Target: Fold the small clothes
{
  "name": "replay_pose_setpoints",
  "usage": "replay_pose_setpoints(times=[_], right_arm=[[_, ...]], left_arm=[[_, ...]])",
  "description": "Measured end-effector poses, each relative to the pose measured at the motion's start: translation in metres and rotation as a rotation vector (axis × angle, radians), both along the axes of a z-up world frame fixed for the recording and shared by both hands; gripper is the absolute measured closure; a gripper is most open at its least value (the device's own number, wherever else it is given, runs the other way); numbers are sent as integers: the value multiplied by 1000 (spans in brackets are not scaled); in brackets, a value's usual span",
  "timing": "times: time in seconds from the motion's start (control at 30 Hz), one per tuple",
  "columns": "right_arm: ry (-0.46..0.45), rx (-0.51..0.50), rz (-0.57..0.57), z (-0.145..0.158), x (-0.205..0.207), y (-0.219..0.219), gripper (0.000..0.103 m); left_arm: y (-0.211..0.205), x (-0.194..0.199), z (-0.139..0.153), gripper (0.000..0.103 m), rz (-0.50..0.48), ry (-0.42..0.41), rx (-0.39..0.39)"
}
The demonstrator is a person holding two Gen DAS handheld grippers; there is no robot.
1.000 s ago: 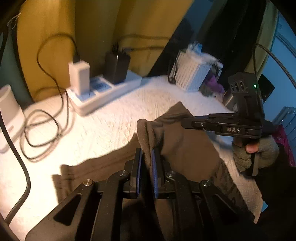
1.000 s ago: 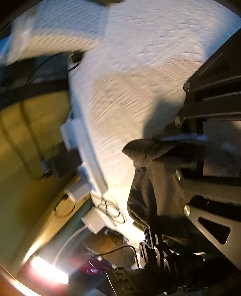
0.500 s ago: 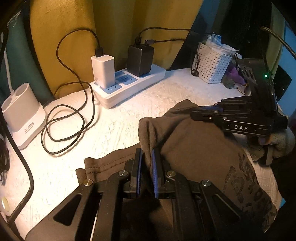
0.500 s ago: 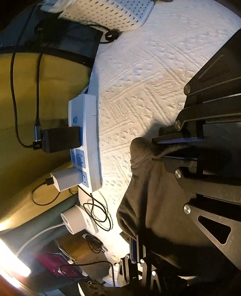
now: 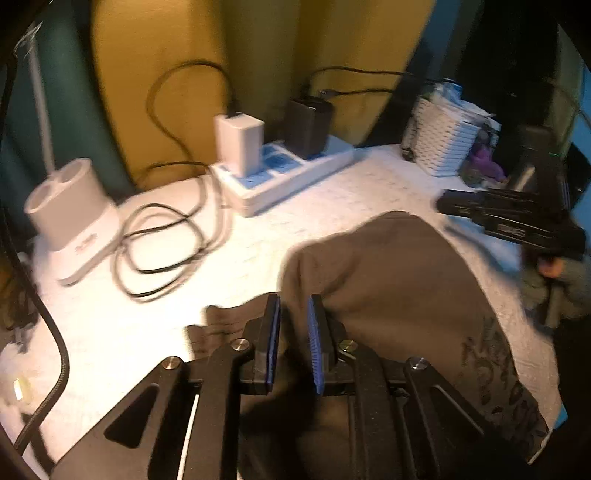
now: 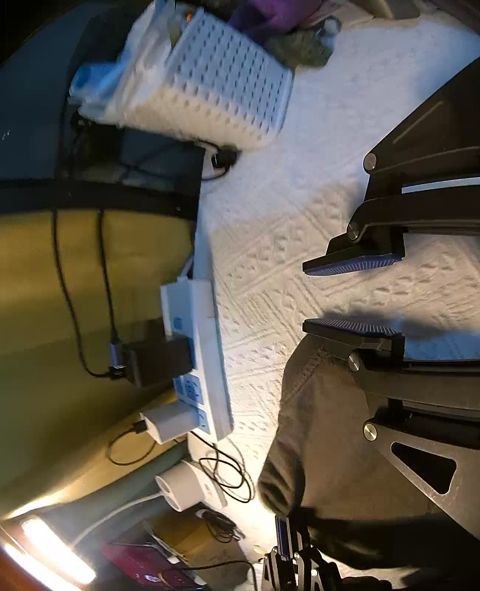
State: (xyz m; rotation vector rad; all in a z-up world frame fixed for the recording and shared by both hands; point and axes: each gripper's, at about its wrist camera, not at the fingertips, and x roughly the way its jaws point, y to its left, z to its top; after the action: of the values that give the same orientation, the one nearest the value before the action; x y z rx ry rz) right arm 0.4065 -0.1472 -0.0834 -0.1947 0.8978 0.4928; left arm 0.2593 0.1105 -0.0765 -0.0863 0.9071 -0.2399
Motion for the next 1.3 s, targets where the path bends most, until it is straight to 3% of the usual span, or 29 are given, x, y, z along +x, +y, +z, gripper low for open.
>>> replay_pose_setpoints(times=[0.17, 0.67, 0.7, 0.77, 0.83, 1.07, 1.13, 1.17, 1.2, 1.3], right_arm=[[4, 25, 60, 16, -41, 1, 78], [104, 36, 33, 1, -173, -20, 78], [106, 36, 31, 1, -180, -22, 78], [109, 35, 22, 0, -197, -23, 78], [111, 35, 19, 0, -207, -24, 78], [59, 21, 47, 8, -247, -25, 78], [55, 15, 43, 8, -255, -26, 78], [56, 11, 38, 7, -258, -27, 78], [58, 8, 33, 6, -261, -29, 78], [64, 0, 22, 3, -269, -31, 78]], left_arm=[[5, -27, 15, 75, 1, -30, -40], [-26, -152, 1, 74, -118, 69, -190], [-26, -158, 0, 72, -118, 71, -194], [-24, -169, -2, 57, -120, 71, -211], [-24, -177, -3, 50, -120, 68, -230], [-34, -196, -14, 49, -157, 41, -212], [-41, -199, -22, 56, -161, 43, -162], [-41, -202, -24, 79, -168, 37, -157], [-41, -204, -24, 89, -164, 30, -141], [-34, -213, -15, 96, -159, -9, -153]])
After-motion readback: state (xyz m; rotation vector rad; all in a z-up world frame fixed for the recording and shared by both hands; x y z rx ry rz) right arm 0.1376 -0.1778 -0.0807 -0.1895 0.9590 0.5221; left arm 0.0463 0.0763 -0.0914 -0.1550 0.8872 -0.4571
